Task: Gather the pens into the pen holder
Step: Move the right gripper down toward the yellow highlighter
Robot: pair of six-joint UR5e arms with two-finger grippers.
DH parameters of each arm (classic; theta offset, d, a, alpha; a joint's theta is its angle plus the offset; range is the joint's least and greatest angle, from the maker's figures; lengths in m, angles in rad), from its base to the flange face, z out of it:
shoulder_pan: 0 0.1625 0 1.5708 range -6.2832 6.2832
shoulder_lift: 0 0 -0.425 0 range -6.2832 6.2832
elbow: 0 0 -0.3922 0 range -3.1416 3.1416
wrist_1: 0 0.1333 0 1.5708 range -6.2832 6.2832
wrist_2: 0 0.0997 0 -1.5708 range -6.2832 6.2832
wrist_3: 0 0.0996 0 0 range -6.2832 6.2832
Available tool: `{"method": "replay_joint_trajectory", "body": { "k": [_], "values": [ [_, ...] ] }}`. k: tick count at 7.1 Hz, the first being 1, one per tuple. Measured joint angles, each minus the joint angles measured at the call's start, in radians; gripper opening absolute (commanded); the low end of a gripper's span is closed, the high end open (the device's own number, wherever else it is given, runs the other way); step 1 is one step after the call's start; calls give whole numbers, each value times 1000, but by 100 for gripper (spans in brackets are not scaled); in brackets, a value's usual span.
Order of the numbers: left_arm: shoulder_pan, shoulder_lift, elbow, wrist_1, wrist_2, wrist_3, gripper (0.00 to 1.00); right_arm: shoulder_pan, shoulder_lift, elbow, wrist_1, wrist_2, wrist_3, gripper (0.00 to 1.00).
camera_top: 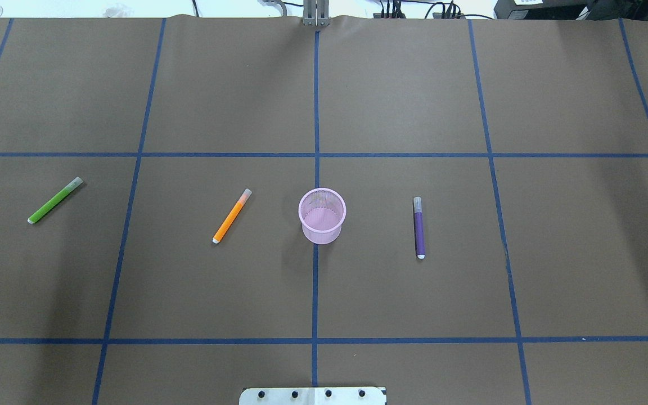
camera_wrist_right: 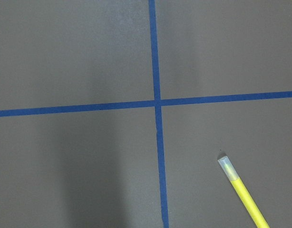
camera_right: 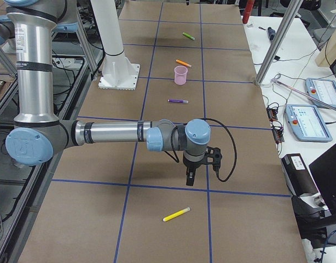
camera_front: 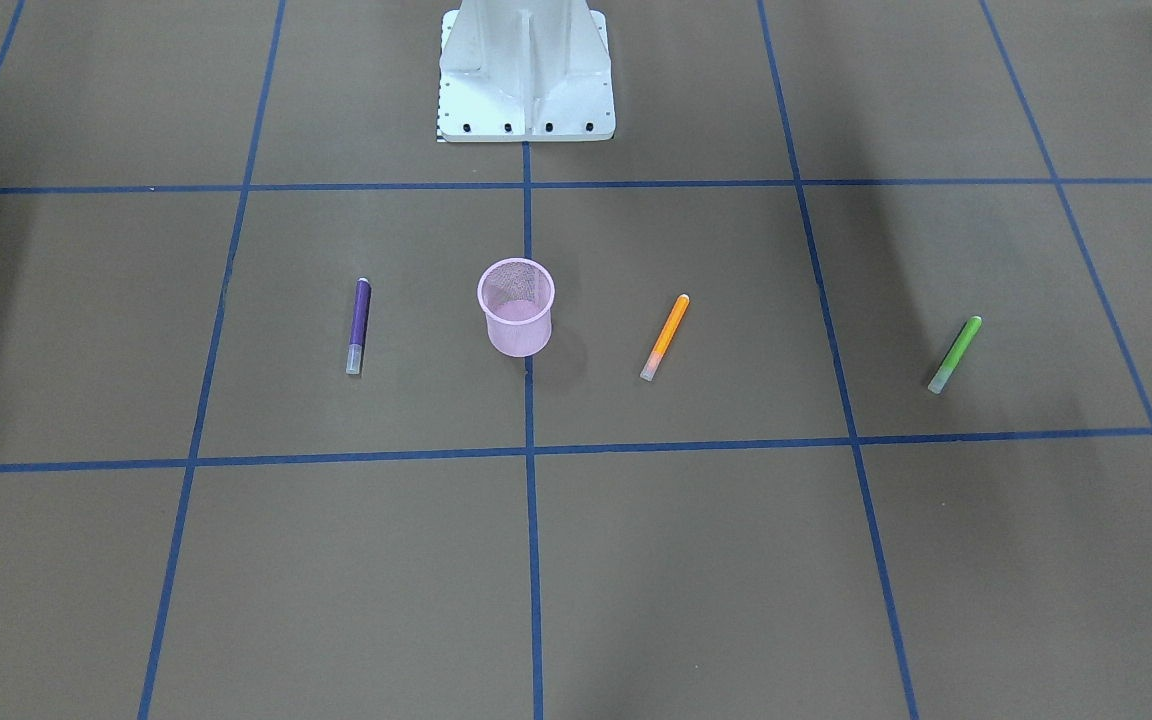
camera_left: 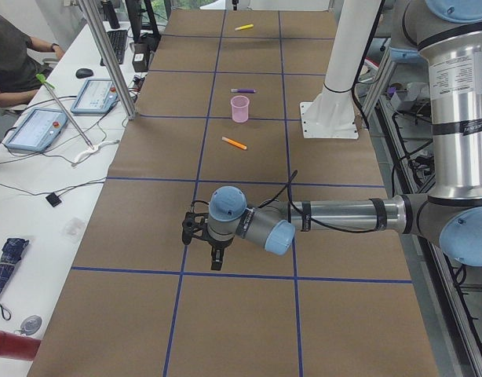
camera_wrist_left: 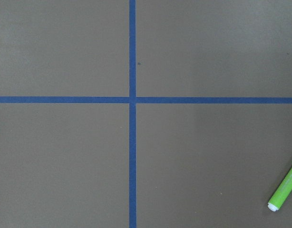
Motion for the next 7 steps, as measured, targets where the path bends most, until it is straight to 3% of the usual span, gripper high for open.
{"method": "replay_joint_trajectory", "body": {
  "k": [4, 7],
  "values": [
    [-4, -5, 48, 25, -5, 45, 100, 20, 1, -56, -5, -1, -24, 100],
    [-15, -17, 40, 122, -10, 87, 100, 21, 8, -95, -5, -4, -84, 100]
  ]
}}
